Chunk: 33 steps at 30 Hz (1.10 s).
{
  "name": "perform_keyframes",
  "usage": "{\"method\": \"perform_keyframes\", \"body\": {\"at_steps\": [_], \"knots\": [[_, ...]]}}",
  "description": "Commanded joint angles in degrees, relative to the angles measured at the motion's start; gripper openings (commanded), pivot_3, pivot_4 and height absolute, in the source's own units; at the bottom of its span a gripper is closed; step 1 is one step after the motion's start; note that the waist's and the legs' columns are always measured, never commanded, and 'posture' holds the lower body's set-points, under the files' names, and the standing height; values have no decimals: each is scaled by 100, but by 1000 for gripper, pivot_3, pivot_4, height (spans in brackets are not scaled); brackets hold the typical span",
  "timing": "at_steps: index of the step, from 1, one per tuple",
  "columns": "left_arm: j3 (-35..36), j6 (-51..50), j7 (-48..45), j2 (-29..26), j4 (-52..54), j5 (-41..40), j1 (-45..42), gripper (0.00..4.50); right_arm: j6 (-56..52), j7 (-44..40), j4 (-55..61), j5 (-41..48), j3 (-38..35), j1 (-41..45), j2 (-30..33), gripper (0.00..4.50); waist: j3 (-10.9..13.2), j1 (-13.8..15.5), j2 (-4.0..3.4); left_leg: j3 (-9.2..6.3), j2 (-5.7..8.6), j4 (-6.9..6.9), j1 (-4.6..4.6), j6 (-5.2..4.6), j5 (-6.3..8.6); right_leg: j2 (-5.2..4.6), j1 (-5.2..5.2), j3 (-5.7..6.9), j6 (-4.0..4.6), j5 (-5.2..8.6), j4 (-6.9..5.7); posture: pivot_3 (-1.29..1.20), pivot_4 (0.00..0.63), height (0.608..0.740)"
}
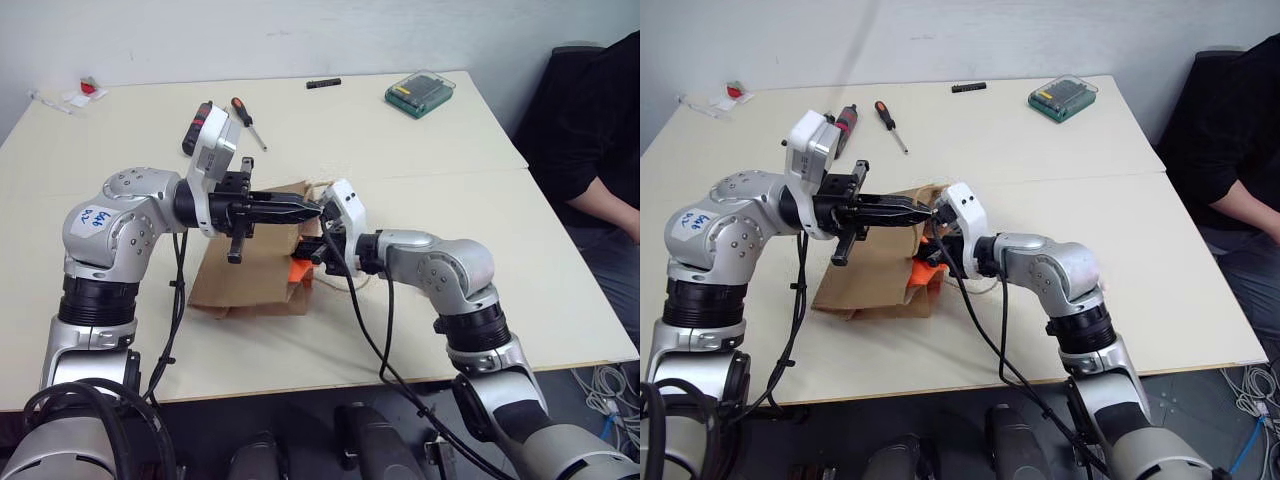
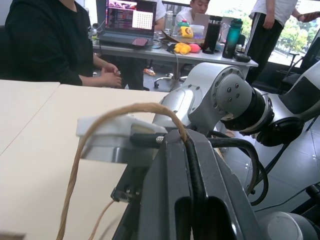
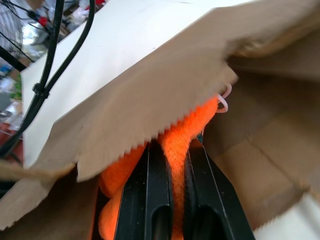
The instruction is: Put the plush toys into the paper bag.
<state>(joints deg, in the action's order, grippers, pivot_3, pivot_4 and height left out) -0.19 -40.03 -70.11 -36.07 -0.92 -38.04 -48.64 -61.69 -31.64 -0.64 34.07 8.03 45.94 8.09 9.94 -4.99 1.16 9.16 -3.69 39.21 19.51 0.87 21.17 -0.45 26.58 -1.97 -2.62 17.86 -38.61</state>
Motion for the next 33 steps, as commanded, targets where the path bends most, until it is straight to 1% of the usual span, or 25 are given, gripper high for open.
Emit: {"method": "perform_keyframes", "body": {"at_steps": [1, 4, 7, 8, 9, 10, 13, 15, 18, 19, 20, 22, 24, 26, 28, 30, 33], "knots": [[68, 66, 33, 83, 123, -56, -106, 0, 328, -49, -423, 73, -150, 164, -461, 18, 0, -9, 0, -1, 0, 0, -1, 0, 0, 0, 0, 1, 0, 0, -2, 0, 150, 740], [118, 58, 72, 134, 120, -65, -171, 0, 982, 46, -965, -351, -29, 99, -737, 18, 0, -55, 0, 0, -1, -1, -2, 0, 0, 2, 1, 0, 2, 1, -5, 0, 150, 740], [176, 45, 124, 133, 91, -77, -248, 0, 1205, 69, -1257, -458, -92, -4, -892, 18, 0, -95, 0, 0, -1, -2, -1, 0, 0, 1, 2, 1, 2, 1, -5, 0, 150, 740], [194, 62, 129, 120, 62, -68, -261, 0, 1191, 36, -1301, -443, -109, -56, -912, 461, 0, -103, 0, -1, 0, -2, 0, 0, 0, 0, 2, 2, 2, 1, -8, 0, 150, 740], [212, 84, 130, 105, 19, -52, -271, 0, 1119, -6, -1332, -391, -142, -110, -930, 586, 0, -108, 0, -3, -1, -2, 0, 0, 0, 0, 1, 3, 2, 1, -12, 0, 150, 740], [228, 106, 127, 88, -23, -38, -276, 0, 1050, -89, -1327, -330, -155, -169, -931, 837, 0, -114, 0, -4, -1, -2, 0, 0, 0, 0, 0, 4, 2, 1, -18, 0, 150, 740], [255, 140, 132, 60, -93, -16, -279, 0, 912, -221, -1225, -247, -192, -278, -908, 1858, 0, -130, 0, -6, -1, -2, 1, 0, 0, -1, 0, 5, 2, 1, -22, 0, 150, 740], [265, 140, 145, 53, -98, -11, -282, 0, 824, -241, -1059, -225, -232, -354, -836, 2645, 0, -134, 0, -7, -1, -2, 1, 0, 0, -1, 0, 6, 2, 1, -23, 0, 150, 740], [356, 67, 180, -13, -32, -63, -244, 0, 568, -228, -428, -118, -339, -591, -528, 3652, 0, -133, 0, -8, -2, -3, 2, 0, 0, -1, 1, 6, 2, 1, -23, 0, 150, 740], [418, 11, 201, -62, 4, -108, -213, 0, 431, -204, -88, -39, -433, -713, -347, 3972, 0, -132, 0, -8, -2, -3, 2, 1, 0, -1, 1, 7, 2, 1, -23, 0, 150, 740], [515, -92, 232, -143, 85, -188, -147, 0, 250, -131, 452, 48, -621, -896, -49, 4426, 0, -126, -1, -10, -2, -4, 3, 1, 0, -1, 1, 7, 2, 1, -23, 0, 150, 740], [710, -323, 323, -283, 264, -378, -2, 0, -157, 91, 1484, 316, -1138, -1221, 482, 4472, 1, -98, -1, -20, -1, -4, 13, 0, 0, -4, 2, 13, 2, 1, -19, 0, 150, 740], [822, -469, 399, -360, 398, -511, 98, 0, -445, 295, 2071, 561, -1496, -1389, 749, 4472, 1, -61, -1, -26, 0, -2, 21, -1, 1, -8, 2, 18, 1, 1, -13, 0, 150, 740], [917, -576, 430, -450, 547, -608, 248, 0, -757, 493, 2667, 805, -2031, -1572, 1099, 4472, 0, -41, 1, -27, 0, 1, 16, 0, 1, -7, 1, 18, 1, 1, 6, 0, 150, 740], [1041, -715, 497, -519, 737, -723, 448, 0, -1062, 613, 3377, 925, -2867, -2038, 1710, 4472, 1, -1, -3, -25, 0, -1, 10, 4, -1, -2, 0, 15, 2, 2, 1, 0, 150, 740], [1158, -833, 580, -561, 863, -847, 608, 0, -1075, 665, 3888, 859, -3415, -2638, 2243, 4472, 2, 45, -2, -29, 1, -11, 7, 7, -1, 0, -4, 14, 6, 6, 6, 0, 150, 740], [1239, -879, 656, -602, 939, -950, 752, 0, -850, 665, 4242, 643, -3693, -3479, 2727, 4472, -2, 86, 6, -32, 5, -8, 11, 6, -1, 0, -5, 11, 4, 5, 14, 0, 150, 740]]}}
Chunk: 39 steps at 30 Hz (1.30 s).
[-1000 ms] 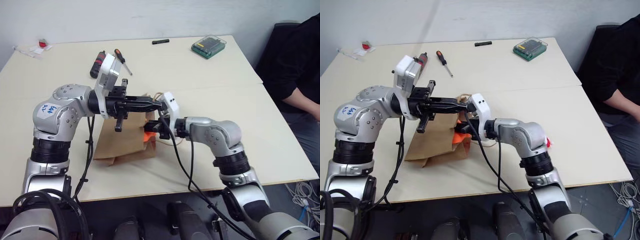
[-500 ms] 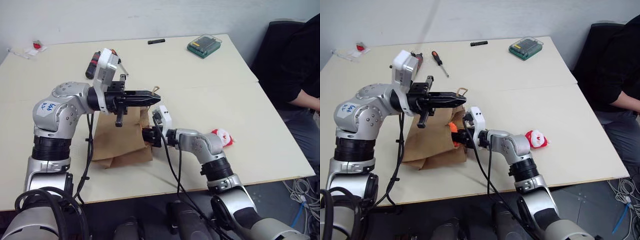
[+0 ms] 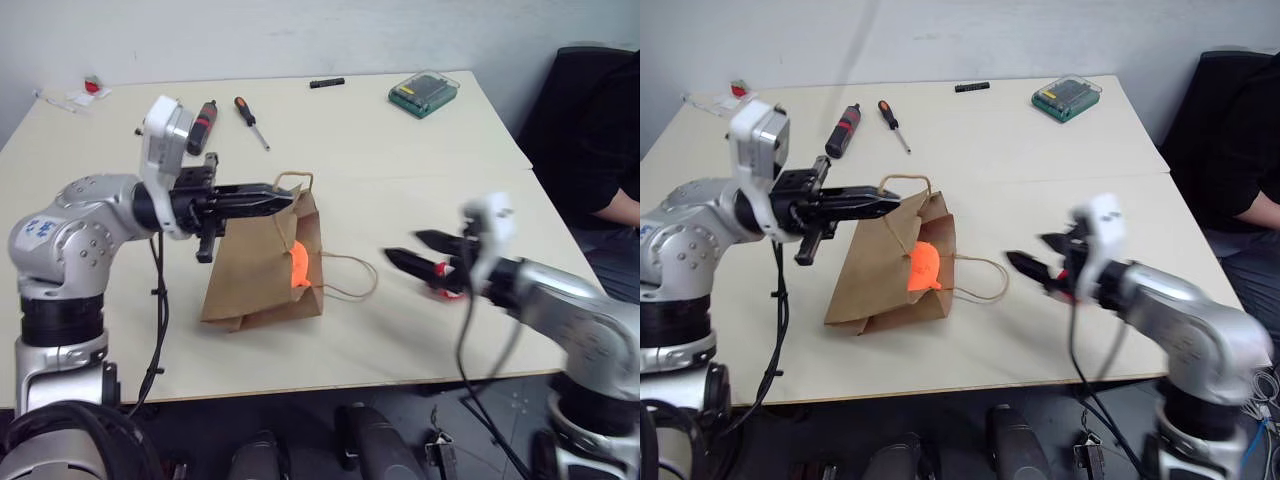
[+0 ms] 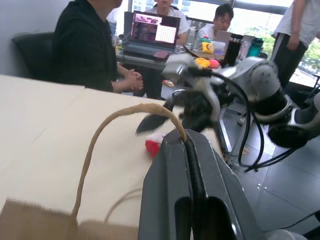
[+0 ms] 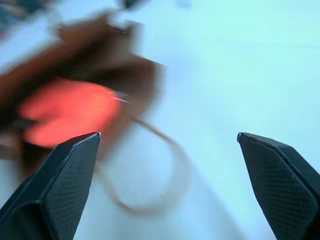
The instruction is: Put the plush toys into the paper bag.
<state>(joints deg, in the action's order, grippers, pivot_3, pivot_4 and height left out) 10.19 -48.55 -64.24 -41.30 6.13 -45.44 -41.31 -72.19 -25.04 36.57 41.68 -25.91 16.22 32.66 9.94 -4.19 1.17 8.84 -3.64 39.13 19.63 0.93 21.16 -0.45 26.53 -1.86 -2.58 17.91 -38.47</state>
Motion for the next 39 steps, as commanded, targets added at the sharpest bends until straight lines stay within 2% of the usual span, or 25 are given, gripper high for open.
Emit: {"method": "perform_keyframes", "body": {"at_steps": [1, 4, 6, 15, 18, 24, 28, 30, 35, 39], "knots": [[206, -15, 78, -85, 238, -218, 46, 0, 367, 0, 560, -263, -280, -810, 387, 4472, -5, 17, 9, -1, 0, 0, -4, 0, 0, 2, -7, 0, 0, 0, 1, 0, 150, 740], [183, 15, 103, -88, 225, -227, 56, 0, 857, 76, 465, -628, -52, -1363, 480, 4472, -5, 5, 9, 4, 3, 0, -20, 0, 0, 4, -20, -9, -4, -2, -2, 0, 150, 740], [150, 31, 118, -86, 187, -225, 9, 0, 1171, 156, 278, -846, 191, -1438, 414, 4472, -5, -30, 9, 9, 4, 1, -24, 1, 0, 5, -20, -13, -5, -3, -6, 0, 150, 740], [91, 26, 103, -146, 128, -209, -122, 0, 2248, 301, -917, -1750, 1327, -1079, 261, 4472, -5, -33, 9, 14, 2, -1, -27, 2, -1, 9, -18, -15, -4, -2, -3, 0, 150, 740], [116, -1, 119, -183, 122, -215, -124, 0, 2467, 287, -1211, -1874, 1424, -1045, 173, 3871, -5, -16, 9, 15, 3, -1, -27, 1, -1, 8, -18, -16, -3, -2, -4, 0, 150, 740], [177, -33, 160, -262, 129, -257, -68, 0, 2491, 103, -1110, -1759, 1310, -1179, 193, 1833, -5, -12, 9, 16, 1, 0, -28, 1, -1, 8, -19, -16, -4, -2, -5, 0, 150, 740], [168, -33, 198, -247, 151, -276, -64, 0, 2446, -58, -1032, -1661, 1260, -1148, 254, 811, -5, -9, 9, 16, 1, 0, -28, 1, -1, 8, -19, -16, -4, -2, -5, 0, 150, 740], [158, -33, 206, -235, 154, -289, -77, 0, 2280, -131, -993, -1410, 1226, -854, 205, 576, -5, -11, 9, 16, 2, 0, -28, 1, -1, 8, -19, -16, -4, -2, -6, 0, 150, 740], [89, -4, 170, -202, 105, -282, -142, 0, 1802, -305, -1208, -688, 1550, 390, -214, 558, -5, -81, 9, 22, -3, 1, -33, 3, -2, 13, -15, -19, -2, -2, -14, 0, 150, 740], [-5, 15, 128, -144, 71, -264, -210, 0, 1701, -488, -1851, -674, 2391, 1498, -823, 558, -5, -70, 8, 20, -6, -1, -34, 6, -3, 15, -11, -15, 5, 2, -17, 0, 150, 740]]}}
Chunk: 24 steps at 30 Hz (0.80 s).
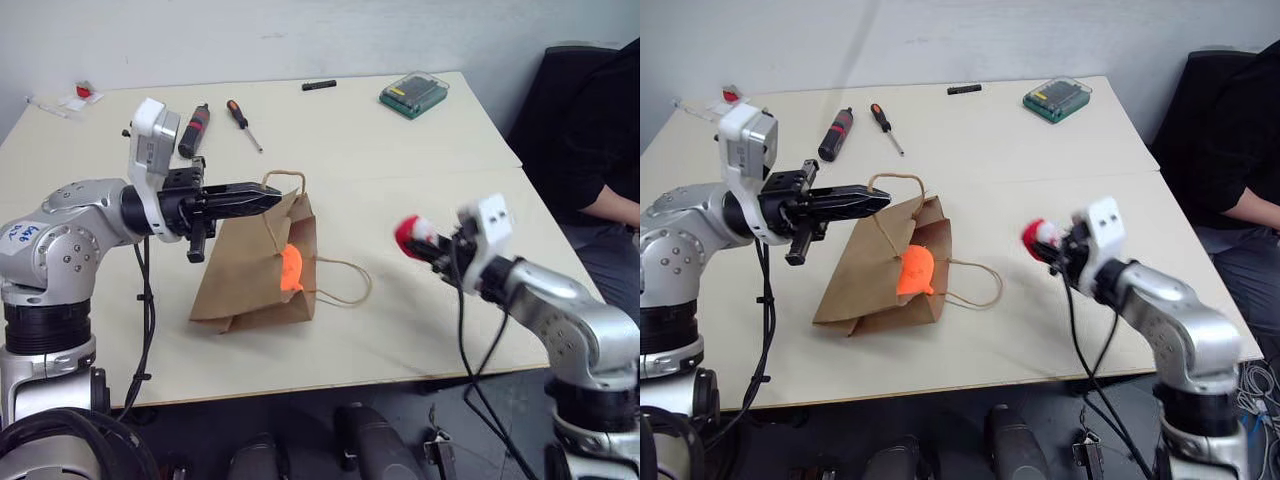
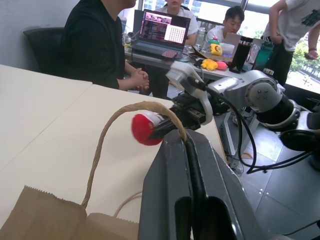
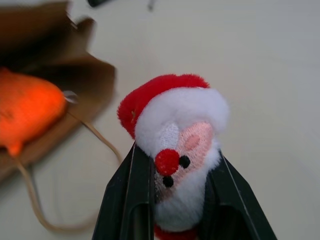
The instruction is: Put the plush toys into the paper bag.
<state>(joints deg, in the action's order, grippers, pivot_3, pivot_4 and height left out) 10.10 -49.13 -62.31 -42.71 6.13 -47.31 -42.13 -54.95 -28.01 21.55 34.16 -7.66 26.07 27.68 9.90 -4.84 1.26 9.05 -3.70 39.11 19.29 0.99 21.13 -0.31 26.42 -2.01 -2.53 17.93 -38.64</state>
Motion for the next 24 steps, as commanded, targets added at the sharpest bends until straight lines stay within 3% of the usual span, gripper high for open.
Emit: {"method": "perform_keyframes", "body": {"at_steps": [1, 9, 24], "knots": [[-25, 78, -82, 15, 73, -73, -138, 0, 32, -269, -596, 0, 841, 790, -513, 558, 0, -4, 0, 1, 2, 0, 2, 0, 0, -2, 2, 0, 0, 0, 0, 0, 150, 740], [-171, 66, -161, 94, 152, -88, -212, 0, 624, -843, -2571, -480, 1868, 2015, -1587, 558, 0, -11, 1, -1, 4, 8, 16, -8, 2, -14, 6, 10, -1, -1, 1, 0, 150, 740], [-193, 25, -180, 129, 296, -163, -172, 0, 906, -1242, -5097, -587, 1331, 3115, -2894, 558, 0, -168, 0, -4, 0, 5, 16, -7, 1, -16, 10, 17, 1, 0, -29, 0, 150, 740]]}}
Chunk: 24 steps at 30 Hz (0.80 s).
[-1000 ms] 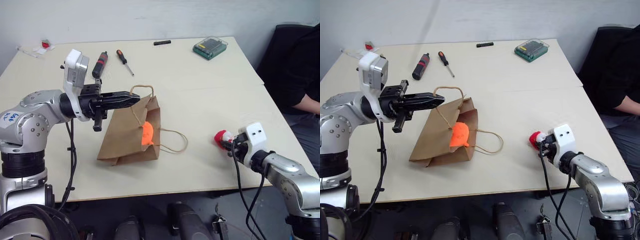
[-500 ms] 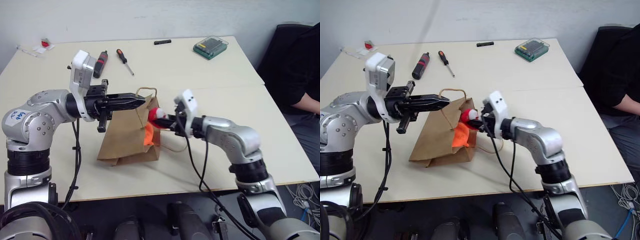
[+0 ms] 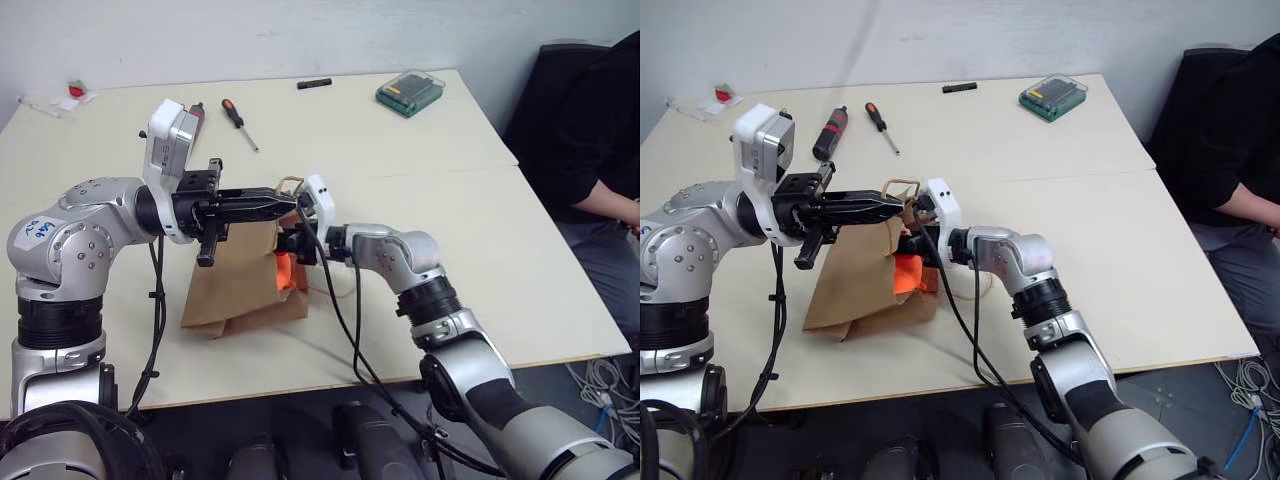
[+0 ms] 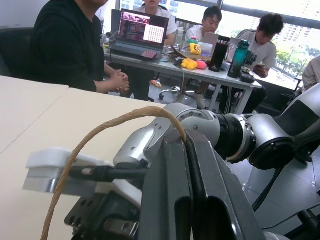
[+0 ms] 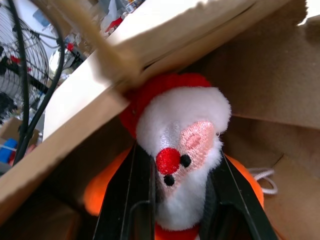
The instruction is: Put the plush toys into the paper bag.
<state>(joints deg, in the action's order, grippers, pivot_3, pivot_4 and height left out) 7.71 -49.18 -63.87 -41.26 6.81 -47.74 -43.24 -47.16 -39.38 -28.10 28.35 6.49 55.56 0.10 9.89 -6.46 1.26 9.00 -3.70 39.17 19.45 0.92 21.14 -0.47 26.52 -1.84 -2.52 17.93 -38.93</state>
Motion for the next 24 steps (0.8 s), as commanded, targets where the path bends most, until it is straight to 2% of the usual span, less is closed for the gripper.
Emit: {"method": "perform_keyframes", "body": {"at_steps": [1, 9, 16, 17, 19, 21, 24], "knots": [[44, 35, -24, -16, 225, -119, -61, 0, 150, -137, -190, -49, -60, 167, -165, 558, 0, -10, 0, 0, 0, 0, 0, 0, 0, 0, 0, 0, 0, 0, -1, 0, 150, 740], [38, 106, 4, -7, 191, -54, -49, 0, 70, -971, 224, -423, 780, -235, -17, 558, 0, -17, 0, -1, -1, -2, 0, 0, 0, 1, 0, 0, 0, 0, 0, 0, 150, 740], [33, 112, 28, 25, 186, -59, -65, 0, 820, -499, -571, -761, 452, -69, -427, 558, 0, -28, 0, -1, 0, 0, -2, 1, 0, 0, -1, 0, 0, 0, 1, 0, 150, 740], [31, 115, 29, 28, 176, -53, -70, 0, 800, -488, -601, -738, 384, -61, -439, 1283, 0, -30, 0, -1, 0, 0, -3, 1, 0, 0, -1, 1, 0, 0, 0, 0, 150, 740], [38, 131, 13, 19, 143, -33, -63, 0, 657, -515, -454, -661, 284, -106, -391, 1819, 0, -31, 0, -2, 0, 0, -3, 1, 0, 0, -1, 1, 0, 0, -4, 0, 150, 740], [47, 145, 10, 4, 128, -13, -42, 0, 464, -489, -25, -620, 227, -246, -237, 2651, 0, -29, 0, -2, 0, 0, -3, 1, 0, -2, -2, 1, 0, 0, -4, 0, 150, 740], [72, 145, 15, -13, 122, -19, -10, 0, -130, -282, 1077, -409, 12, -577, 103, 3673, 0, 12, 0, -6, 1, 0, 0, 1, 0, -4, -2, 3, 0, 0, -3, 0, 150, 740]]}}
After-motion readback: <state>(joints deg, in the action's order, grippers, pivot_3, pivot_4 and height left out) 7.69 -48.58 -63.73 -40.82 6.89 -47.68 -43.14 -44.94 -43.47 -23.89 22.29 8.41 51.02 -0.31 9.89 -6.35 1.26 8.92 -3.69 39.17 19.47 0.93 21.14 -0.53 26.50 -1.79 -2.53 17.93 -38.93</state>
